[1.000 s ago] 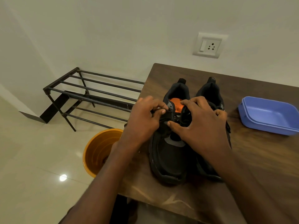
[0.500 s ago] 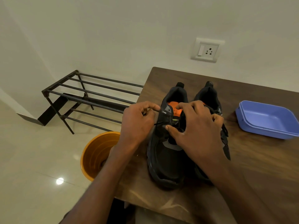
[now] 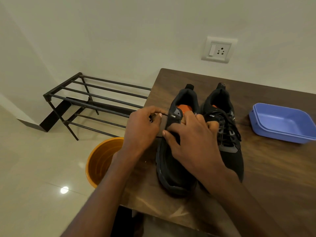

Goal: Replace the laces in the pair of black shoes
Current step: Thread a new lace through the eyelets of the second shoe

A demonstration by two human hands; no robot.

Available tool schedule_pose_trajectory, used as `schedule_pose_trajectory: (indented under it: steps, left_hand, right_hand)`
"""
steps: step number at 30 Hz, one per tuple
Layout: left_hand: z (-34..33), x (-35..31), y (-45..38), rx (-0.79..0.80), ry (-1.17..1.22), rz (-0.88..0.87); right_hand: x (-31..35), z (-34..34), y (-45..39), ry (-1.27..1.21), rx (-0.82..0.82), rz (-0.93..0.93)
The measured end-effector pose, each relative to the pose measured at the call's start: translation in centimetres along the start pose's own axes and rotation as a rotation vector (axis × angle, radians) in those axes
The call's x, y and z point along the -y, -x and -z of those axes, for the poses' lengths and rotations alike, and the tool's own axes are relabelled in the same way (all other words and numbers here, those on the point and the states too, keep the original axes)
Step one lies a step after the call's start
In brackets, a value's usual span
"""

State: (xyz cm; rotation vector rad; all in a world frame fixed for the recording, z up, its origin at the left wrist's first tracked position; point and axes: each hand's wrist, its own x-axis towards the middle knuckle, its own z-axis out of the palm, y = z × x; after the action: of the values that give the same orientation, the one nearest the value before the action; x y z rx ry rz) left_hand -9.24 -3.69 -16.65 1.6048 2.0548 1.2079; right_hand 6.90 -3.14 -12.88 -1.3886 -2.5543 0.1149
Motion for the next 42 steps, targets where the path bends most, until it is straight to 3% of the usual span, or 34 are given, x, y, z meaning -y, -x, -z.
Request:
schedule_pose_trajectory:
  steps: [2,6,8,11,14,17,19,22,27,30,34,39,42]
  left_hand:
    - [0.0,0.0,0.0,-0.009,-0.025,0.016]
    - [0.3,-0.5,0.2,-0.019,-0.149,0.081]
    - [0.7,-1.1,0.5,-0.014,-0.224,0.118]
    - [0.8,-1.7,0.6,-0.059,-0.297,0.117]
    - [0.8,-2.4,0.4,-0.134,-0.039,-0.062]
    - [1.0,-4.8,0.5,-0.041,0.390,-0.178]
    - [0.9,-6.4,0.8,0.054,0.521,-0.208]
    - [0.4,-8.1,1.3,0.197,0.539,-0.204]
    - [0.4,-6.2,1.2,0.118,0.115,-0.147]
    - [0.7,-4.8,1.0,0.111,-0.099,-0.169]
    - [0.6,-6.1,1.3,0.164,0.207,-0.261]
    - [0.3,-5.5,1.3,0.151,0.263,-0.176]
    - [0.3,-5.1,1.2,0.106,0.219,-0.175]
  right_hand:
    - [-0.1,0.3,0.0,-0.001,-0.073,-0.017]
    - [-0.4,1.0,0.1,-0.083,-0.058,-0.085]
    - [-0.9,1.1,0.1,-0.296,-0.041,-0.130]
    - [-1.9,2.3,0.0,-0.867,0.040,-0.311]
    - [-3.5,4.5,0.2,-1.415,0.101,-0.428]
    - [-5.5,6.3,0.2,-1.738,0.069,-0.351]
    - [-6.4,7.0,0.3,-1.730,0.062,-0.258]
    - [-7.7,7.3,0.5,-1.490,0.065,-0.140]
    - [-9.9,5.7,0.3,-1.187,-0.249,-0.396]
    - [-9.8,4.5,0.0,-0.999,-0.274,-0.349]
    - [-7.1,4.1,-0.2,-0.866,-0.084,-0.014]
    - [-6.6,3.6,-0.5,-0.907,-0.347,-0.182]
    - [-6.2,3.1,-0.5,-0.841,-0.340,-0.152]
